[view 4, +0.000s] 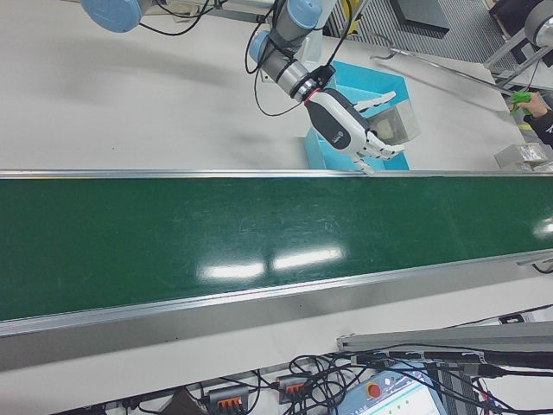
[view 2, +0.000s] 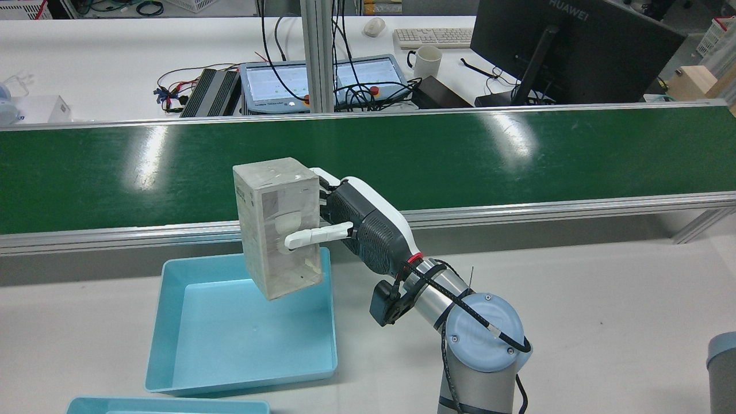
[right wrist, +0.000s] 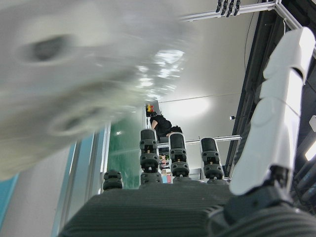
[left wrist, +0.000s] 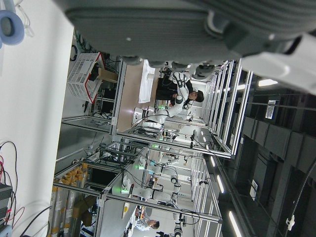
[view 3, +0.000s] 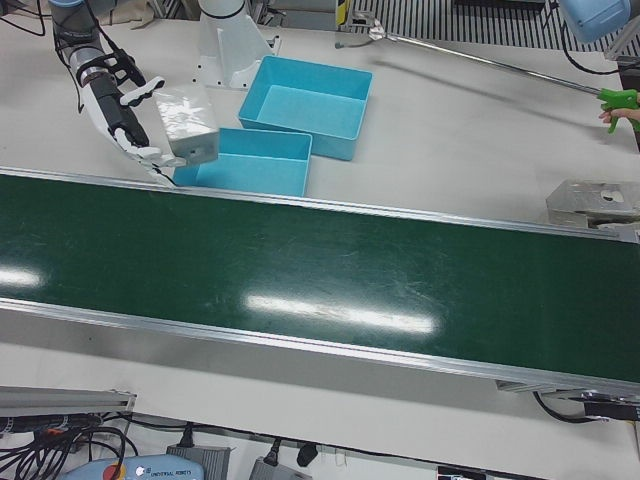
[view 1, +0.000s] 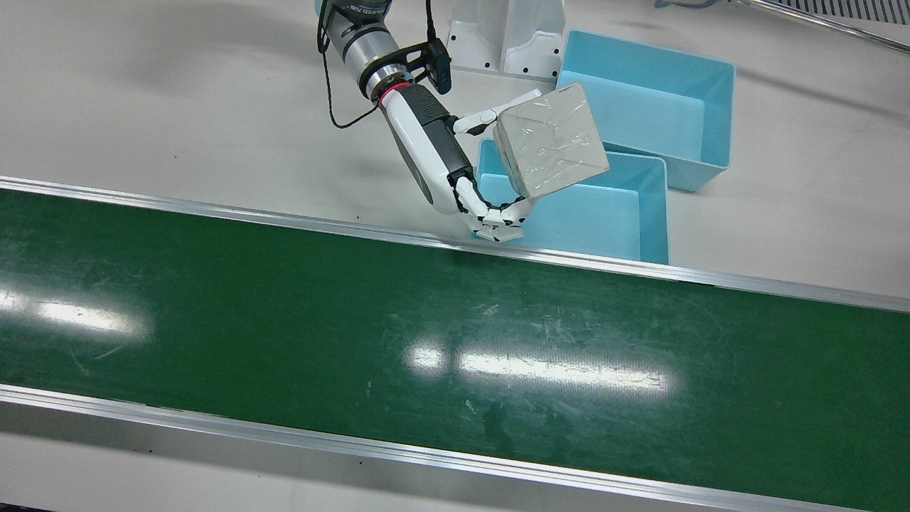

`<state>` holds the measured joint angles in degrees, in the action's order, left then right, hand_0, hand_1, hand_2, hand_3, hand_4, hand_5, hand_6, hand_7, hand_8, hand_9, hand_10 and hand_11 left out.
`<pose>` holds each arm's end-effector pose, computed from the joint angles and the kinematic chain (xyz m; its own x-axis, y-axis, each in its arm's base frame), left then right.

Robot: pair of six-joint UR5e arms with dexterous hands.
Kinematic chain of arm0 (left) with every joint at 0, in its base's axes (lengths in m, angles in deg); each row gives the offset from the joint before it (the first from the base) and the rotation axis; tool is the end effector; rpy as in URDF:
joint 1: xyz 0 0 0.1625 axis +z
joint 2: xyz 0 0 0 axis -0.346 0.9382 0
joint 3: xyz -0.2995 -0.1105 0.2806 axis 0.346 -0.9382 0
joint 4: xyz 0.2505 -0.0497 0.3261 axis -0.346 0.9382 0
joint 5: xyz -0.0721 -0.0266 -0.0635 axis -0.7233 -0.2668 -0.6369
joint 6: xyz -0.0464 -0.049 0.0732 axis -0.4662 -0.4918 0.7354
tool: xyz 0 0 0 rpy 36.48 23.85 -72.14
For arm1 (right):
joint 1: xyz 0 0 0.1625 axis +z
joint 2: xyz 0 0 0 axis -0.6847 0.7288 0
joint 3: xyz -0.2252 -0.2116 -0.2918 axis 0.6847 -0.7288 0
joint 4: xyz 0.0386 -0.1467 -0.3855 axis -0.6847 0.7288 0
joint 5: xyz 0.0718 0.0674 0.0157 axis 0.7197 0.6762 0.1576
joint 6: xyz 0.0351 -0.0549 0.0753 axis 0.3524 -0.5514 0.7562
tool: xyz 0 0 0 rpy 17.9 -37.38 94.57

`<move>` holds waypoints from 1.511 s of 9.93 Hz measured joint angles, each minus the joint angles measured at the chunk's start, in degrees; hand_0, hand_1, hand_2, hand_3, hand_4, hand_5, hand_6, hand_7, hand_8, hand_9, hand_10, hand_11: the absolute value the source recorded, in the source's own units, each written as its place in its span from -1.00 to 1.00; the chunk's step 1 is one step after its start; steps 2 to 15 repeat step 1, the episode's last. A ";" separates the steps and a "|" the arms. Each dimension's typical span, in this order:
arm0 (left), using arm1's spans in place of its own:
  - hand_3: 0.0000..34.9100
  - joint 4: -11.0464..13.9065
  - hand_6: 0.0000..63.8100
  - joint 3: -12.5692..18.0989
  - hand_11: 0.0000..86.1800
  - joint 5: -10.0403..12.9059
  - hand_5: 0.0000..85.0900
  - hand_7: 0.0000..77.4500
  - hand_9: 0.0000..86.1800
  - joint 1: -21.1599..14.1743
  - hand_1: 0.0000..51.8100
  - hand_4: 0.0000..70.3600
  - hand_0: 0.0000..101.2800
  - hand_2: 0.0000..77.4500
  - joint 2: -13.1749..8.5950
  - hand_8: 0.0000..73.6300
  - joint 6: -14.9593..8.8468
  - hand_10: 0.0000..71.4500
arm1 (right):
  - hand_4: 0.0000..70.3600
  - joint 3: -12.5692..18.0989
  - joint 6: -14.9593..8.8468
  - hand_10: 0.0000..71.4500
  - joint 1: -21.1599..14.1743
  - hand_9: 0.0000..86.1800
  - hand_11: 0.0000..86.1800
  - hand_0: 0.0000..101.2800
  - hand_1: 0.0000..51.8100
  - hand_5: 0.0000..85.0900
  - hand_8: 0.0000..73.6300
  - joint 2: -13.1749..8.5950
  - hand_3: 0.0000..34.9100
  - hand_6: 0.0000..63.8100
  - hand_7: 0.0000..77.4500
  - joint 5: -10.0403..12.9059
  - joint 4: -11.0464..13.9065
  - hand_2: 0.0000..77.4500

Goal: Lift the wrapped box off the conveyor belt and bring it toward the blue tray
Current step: 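Lift the wrapped box off the belt and carry it over the blue tray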

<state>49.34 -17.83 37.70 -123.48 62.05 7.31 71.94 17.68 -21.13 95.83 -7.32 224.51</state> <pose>-0.2224 -0.5131 0.5191 -0.9791 -0.1193 0.1647 -0.1628 -0.0256 -0.9863 -0.4894 -0.4006 0.2194 -0.8572 0.5150 0.0064 0.2161 0.3709 -0.9032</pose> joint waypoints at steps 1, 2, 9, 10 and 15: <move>-1.00 0.00 -0.98 0.00 -0.99 0.00 -0.99 -0.99 -0.99 0.00 -1.00 -1.00 -1.00 -0.99 0.00 -0.99 0.00 -1.00 | -0.97 0.09 0.02 -1.00 -0.57 -0.58 -0.68 -0.35 0.31 -0.38 -0.35 -0.27 -0.17 -1.00 -0.23 -0.13 -0.74 -0.96; -1.00 0.00 -0.98 0.00 -0.99 0.00 -0.99 -0.99 -0.99 0.00 -1.00 -1.00 -1.00 -0.99 0.00 -0.99 0.00 -1.00 | -0.97 0.09 0.02 -1.00 -0.57 -0.58 -0.68 -0.35 0.31 -0.38 -0.35 -0.27 -0.17 -1.00 -0.23 -0.13 -0.74 -0.96; -1.00 0.00 -0.98 0.00 -0.99 0.00 -0.99 -0.99 -0.99 0.00 -1.00 -1.00 -1.00 -0.99 0.00 -0.99 0.00 -1.00 | -0.97 0.09 0.02 -1.00 -0.57 -0.58 -0.68 -0.35 0.31 -0.38 -0.35 -0.27 -0.17 -1.00 -0.23 -0.13 -0.74 -0.96; -1.00 0.00 -0.98 0.00 -0.99 0.00 -0.99 -0.99 -0.99 0.00 -1.00 -1.00 -1.00 -0.99 0.00 -0.99 0.00 -1.00 | -0.97 0.09 0.02 -1.00 -0.57 -0.58 -0.68 -0.35 0.31 -0.38 -0.35 -0.27 -0.17 -1.00 -0.23 -0.13 -0.74 -0.96; -1.00 0.00 -0.98 0.00 -0.99 0.00 -0.99 -0.99 -0.99 0.00 -1.00 -1.00 -1.00 -0.99 0.00 -0.99 0.00 -1.00 | -0.97 0.09 0.02 -1.00 -0.57 -0.58 -0.68 -0.35 0.31 -0.38 -0.35 -0.27 -0.17 -1.00 -0.23 -0.13 -0.74 -0.96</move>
